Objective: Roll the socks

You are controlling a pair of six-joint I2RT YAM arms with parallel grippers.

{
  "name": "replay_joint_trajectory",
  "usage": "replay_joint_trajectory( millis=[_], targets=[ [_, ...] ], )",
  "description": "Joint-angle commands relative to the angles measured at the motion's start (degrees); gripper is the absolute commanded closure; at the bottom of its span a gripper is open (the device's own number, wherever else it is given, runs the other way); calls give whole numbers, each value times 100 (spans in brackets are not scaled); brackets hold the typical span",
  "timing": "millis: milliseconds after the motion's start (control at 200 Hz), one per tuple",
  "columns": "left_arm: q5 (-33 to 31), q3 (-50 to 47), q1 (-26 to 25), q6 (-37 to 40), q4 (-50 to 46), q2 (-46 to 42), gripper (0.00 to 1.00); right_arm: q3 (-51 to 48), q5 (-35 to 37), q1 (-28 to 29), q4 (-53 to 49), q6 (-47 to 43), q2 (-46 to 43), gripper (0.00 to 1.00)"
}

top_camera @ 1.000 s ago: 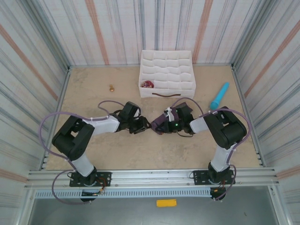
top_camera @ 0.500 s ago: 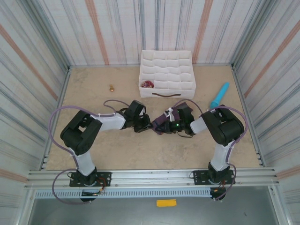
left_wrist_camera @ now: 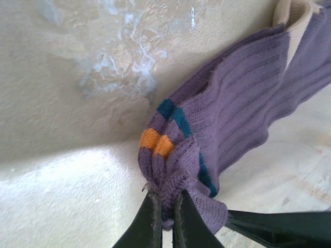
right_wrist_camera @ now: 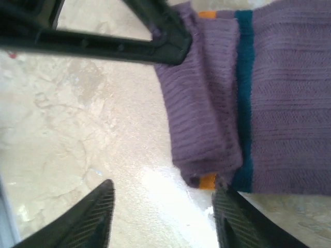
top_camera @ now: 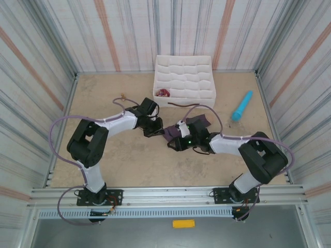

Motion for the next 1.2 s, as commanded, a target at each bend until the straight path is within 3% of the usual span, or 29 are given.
replay_joint_trajectory(
  millis=[0, 140, 260, 511, 691, 786, 857, 927, 1072, 1197],
  targets=[
    [251, 254, -17, 350, -707, 16, 100, 68, 2154, 660, -593, -736, -425, 41],
    [379, 324, 5, 419, -836, 47, 100, 27, 3987, 1580, -306, -1216, -465, 33],
    [474, 346, 24, 449, -884, 38, 100, 126, 5082, 2130, -26, -1692, -96, 32],
    [503, 280, 32, 464, -870, 5, 100, 686, 6435, 2581, 375, -2435, 991, 36],
    [536, 204, 32, 468, -823, -48, 100, 973, 6723, 2651, 428, -2605, 1411, 50],
    [560, 139, 57, 476, -786, -93, 100, 1016, 6845, 2651, 311, -2513, 1468, 71],
    [567, 41, 109, 481, -693, -198, 100, 1006, 6728, 2610, 143, -2352, 1445, 85],
    [562, -118, 203, 457, -546, -345, 98, 914, 6378, 2534, 45, -2175, 1367, 92],
    [687, -497, 406, 332, -67, -693, 57, 699, 4712, 2144, -143, -1860, 1032, 100],
    [554, -710, 486, 315, 67, -1022, 42, 640, 2915, 1445, -374, -1445, 851, 100]
  ],
)
